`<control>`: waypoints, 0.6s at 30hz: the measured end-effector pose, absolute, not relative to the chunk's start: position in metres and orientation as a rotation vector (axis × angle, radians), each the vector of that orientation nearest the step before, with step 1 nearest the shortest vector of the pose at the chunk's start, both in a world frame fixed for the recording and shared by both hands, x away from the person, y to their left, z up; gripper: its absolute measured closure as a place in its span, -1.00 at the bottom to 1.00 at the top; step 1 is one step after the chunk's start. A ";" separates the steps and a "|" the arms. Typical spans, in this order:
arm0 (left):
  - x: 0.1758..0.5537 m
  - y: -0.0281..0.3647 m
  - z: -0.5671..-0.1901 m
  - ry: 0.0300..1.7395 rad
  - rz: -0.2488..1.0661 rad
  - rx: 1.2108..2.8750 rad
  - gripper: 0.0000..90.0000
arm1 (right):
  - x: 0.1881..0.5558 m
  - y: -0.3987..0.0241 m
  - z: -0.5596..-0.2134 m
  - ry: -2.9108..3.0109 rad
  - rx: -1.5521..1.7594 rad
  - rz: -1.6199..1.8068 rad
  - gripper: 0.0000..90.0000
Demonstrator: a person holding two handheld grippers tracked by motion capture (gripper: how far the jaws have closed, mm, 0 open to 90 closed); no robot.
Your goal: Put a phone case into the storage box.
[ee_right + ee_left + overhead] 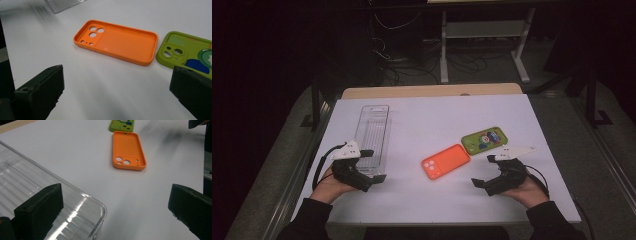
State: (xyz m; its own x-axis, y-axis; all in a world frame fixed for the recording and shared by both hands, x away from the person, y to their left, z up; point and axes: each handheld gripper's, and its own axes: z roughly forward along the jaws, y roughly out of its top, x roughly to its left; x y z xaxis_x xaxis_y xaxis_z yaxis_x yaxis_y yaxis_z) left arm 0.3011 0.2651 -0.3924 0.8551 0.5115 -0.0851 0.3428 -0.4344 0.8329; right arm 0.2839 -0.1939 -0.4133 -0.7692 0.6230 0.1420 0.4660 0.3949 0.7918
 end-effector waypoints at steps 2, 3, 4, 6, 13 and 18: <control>0.302 0.263 -0.391 0.621 0.211 2.064 -1.00 | 0.286 -0.193 -0.412 2.478 0.977 1.305 -1.00; 0.302 0.262 -0.391 0.621 0.211 2.059 -1.00 | 0.286 -0.193 -0.412 2.478 0.977 1.305 -1.00; 0.303 0.259 -0.389 0.607 0.206 2.063 -1.00 | 0.287 -0.193 -0.411 2.476 0.982 1.297 -1.00; 0.303 0.256 -0.388 0.616 0.198 2.056 -1.00 | 0.290 -0.194 -0.411 2.472 0.984 1.294 -1.00; 0.305 0.247 -0.388 0.607 0.189 2.054 -1.00 | 0.297 -0.196 -0.408 2.473 1.027 1.229 -0.99; 0.305 0.237 -0.386 0.588 0.194 2.049 -1.00 | 0.307 -0.199 -0.405 2.458 1.054 1.203 -0.92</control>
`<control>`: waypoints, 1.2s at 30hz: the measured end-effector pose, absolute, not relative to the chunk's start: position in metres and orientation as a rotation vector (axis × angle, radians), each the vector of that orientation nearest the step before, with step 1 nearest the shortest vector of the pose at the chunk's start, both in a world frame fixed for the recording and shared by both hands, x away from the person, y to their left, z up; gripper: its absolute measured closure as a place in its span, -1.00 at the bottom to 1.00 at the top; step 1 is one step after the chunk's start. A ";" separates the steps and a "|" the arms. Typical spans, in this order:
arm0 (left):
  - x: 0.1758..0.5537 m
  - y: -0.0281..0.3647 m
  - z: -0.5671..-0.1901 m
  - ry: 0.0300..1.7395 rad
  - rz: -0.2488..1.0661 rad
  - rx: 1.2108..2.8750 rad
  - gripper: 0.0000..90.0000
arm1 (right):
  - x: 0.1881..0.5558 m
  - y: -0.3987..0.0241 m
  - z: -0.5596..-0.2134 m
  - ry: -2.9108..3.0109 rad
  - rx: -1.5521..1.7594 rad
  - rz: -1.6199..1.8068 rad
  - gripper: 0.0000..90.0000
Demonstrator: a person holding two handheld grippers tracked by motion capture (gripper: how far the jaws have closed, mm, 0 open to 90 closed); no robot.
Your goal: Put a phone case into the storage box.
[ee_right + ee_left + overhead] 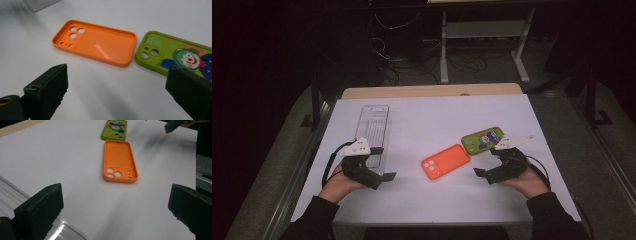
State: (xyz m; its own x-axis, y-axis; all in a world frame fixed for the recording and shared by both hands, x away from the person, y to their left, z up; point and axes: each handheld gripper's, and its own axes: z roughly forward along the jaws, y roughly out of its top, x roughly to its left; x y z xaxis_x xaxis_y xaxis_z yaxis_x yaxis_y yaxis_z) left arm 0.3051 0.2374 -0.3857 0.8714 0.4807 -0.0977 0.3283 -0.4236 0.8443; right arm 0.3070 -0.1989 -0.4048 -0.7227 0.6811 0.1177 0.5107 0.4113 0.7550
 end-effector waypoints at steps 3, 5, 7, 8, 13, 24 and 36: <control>0.305 0.234 -0.385 0.581 0.186 2.050 -1.00 | 0.311 -0.200 -0.404 2.455 1.070 1.186 -0.88; 0.307 0.230 -0.384 0.566 0.184 2.061 -1.00 | 0.315 -0.202 -0.403 2.447 1.082 1.174 -0.82; 0.308 0.227 -0.384 0.555 0.188 2.058 -1.00 | 0.319 -0.205 -0.401 2.447 1.095 1.164 -0.75; 0.308 0.223 -0.385 0.568 0.174 2.050 -1.00 | 0.325 -0.207 -0.400 2.439 1.103 1.170 -0.70; 0.309 0.211 -0.386 0.538 0.158 2.051 -1.00 | 0.334 -0.210 -0.397 2.437 1.135 1.143 -0.57; 0.309 0.192 -0.390 0.499 0.137 2.068 -1.00 | 0.361 -0.215 -0.395 2.442 1.234 1.067 -0.10; 0.308 0.177 -0.394 0.481 0.123 2.086 -1.00 | 0.397 -0.218 -0.392 2.421 1.290 0.946 0.64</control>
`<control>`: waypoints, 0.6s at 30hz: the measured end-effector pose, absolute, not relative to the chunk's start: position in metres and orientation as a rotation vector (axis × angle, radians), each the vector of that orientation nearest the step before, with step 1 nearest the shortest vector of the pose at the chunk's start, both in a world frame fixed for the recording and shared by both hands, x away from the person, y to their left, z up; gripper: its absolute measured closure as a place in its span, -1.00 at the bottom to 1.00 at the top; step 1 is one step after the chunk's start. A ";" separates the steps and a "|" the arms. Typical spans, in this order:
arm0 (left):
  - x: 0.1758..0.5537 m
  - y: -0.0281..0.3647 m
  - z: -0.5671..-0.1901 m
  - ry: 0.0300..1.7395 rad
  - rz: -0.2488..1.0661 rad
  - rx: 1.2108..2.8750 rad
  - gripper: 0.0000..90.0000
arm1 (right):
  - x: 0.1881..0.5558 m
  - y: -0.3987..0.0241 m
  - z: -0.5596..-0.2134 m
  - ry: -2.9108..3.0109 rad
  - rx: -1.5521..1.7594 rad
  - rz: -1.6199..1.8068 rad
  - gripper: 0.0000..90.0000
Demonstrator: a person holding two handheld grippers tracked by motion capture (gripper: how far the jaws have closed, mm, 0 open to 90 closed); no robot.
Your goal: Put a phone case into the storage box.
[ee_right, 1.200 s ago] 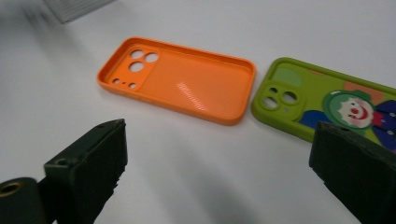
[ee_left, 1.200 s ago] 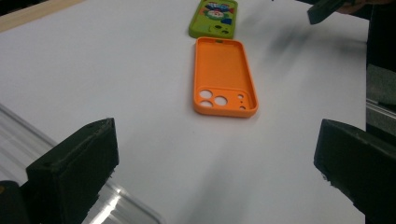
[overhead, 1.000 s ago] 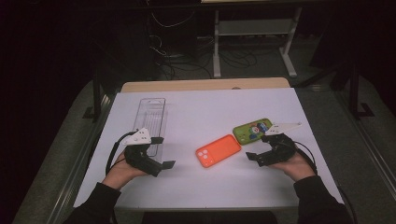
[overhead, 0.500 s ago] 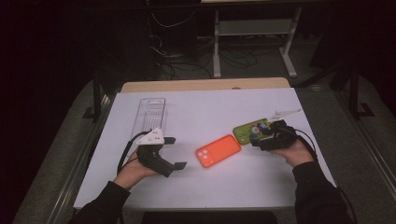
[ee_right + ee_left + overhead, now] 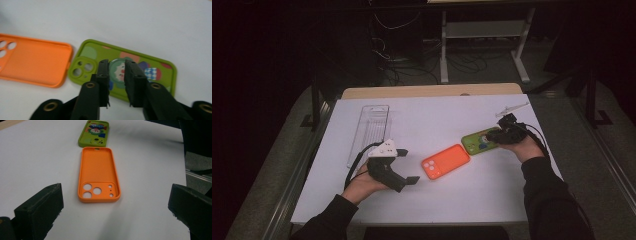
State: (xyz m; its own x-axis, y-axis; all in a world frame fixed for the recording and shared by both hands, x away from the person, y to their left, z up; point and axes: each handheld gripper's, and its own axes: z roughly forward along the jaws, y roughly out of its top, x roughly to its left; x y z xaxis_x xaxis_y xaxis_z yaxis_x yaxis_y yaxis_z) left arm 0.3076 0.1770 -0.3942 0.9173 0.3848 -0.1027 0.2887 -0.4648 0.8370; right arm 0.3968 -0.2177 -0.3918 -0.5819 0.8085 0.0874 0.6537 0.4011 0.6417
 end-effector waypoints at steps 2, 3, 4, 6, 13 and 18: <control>0.308 0.175 -0.396 0.477 0.119 2.086 -1.00 | 0.404 -0.219 -0.391 2.413 1.310 0.921 0.76; 0.308 0.174 -0.397 0.479 0.117 2.086 -1.00 | 0.409 -0.220 -0.392 2.413 1.318 0.910 0.83; 0.308 0.173 -0.398 0.473 0.117 2.088 -1.00 | 0.412 -0.221 -0.392 2.409 1.324 0.906 0.87; 0.307 0.172 -0.399 0.473 0.110 2.095 -1.00 | 0.425 -0.222 -0.394 2.416 1.346 0.871 0.95; 0.307 0.170 -0.402 0.469 0.114 2.104 -1.00 | 0.452 -0.223 -0.401 2.403 1.377 0.795 0.96; 0.306 0.169 -0.403 0.474 0.110 2.107 -1.00 | 0.472 -0.222 -0.412 2.384 1.427 0.745 0.96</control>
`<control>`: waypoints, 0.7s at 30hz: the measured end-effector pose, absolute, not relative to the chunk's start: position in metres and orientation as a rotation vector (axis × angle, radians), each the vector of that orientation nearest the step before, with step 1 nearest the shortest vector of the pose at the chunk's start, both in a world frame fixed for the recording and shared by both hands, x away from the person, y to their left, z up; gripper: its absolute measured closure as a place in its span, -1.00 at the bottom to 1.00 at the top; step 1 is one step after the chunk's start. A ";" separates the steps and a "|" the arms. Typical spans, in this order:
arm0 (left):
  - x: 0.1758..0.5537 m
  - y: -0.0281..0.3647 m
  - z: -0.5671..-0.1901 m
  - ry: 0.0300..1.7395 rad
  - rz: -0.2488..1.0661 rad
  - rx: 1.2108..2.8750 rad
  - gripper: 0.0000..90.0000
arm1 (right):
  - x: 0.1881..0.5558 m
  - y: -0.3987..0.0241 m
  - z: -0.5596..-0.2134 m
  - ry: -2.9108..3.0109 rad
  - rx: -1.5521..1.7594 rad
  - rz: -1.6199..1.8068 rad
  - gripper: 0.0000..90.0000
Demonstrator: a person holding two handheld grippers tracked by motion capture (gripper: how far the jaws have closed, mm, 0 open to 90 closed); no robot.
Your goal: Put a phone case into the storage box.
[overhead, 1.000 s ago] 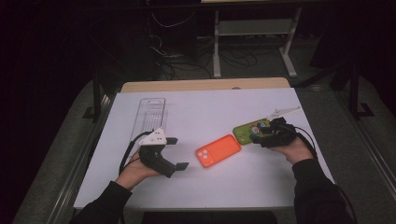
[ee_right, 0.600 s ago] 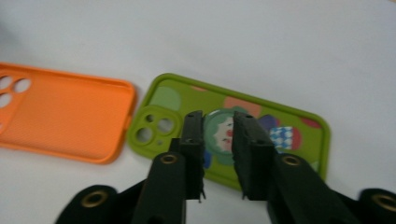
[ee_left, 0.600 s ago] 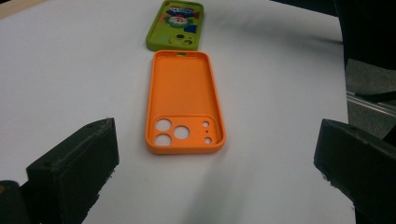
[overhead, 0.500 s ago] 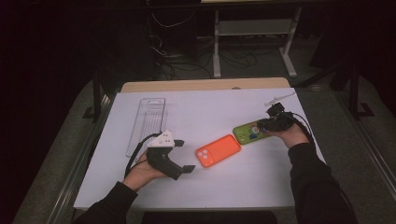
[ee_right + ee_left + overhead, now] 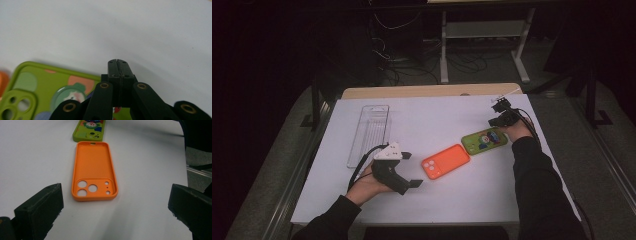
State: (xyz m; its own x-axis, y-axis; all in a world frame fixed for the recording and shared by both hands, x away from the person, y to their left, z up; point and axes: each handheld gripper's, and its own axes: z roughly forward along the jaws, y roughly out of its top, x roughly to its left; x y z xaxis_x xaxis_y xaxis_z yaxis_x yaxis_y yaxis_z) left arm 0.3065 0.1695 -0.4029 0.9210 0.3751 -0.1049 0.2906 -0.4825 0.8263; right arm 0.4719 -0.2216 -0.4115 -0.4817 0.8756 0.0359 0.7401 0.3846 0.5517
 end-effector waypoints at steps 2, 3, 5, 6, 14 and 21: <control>0.307 0.170 -0.403 0.473 0.109 2.107 -1.00 | 0.478 -0.219 -0.415 2.392 1.431 0.703 0.96; 0.307 0.170 -0.403 0.473 0.109 2.107 -1.00 | 0.478 -0.219 -0.415 2.392 1.431 0.703 0.96; 0.307 0.170 -0.403 0.467 0.111 2.111 -1.00 | 0.483 -0.217 -0.419 2.391 1.446 0.669 0.96; 0.307 0.169 -0.404 0.473 0.108 2.109 -1.00 | 0.485 -0.217 -0.420 2.392 1.446 0.657 0.96; 0.306 0.169 -0.403 0.472 0.108 2.106 -1.00 | 0.493 -0.218 -0.426 2.394 1.475 0.561 0.96; 0.306 0.169 -0.404 0.472 0.108 2.110 -1.00 | 0.489 -0.221 -0.426 2.423 1.446 0.526 0.96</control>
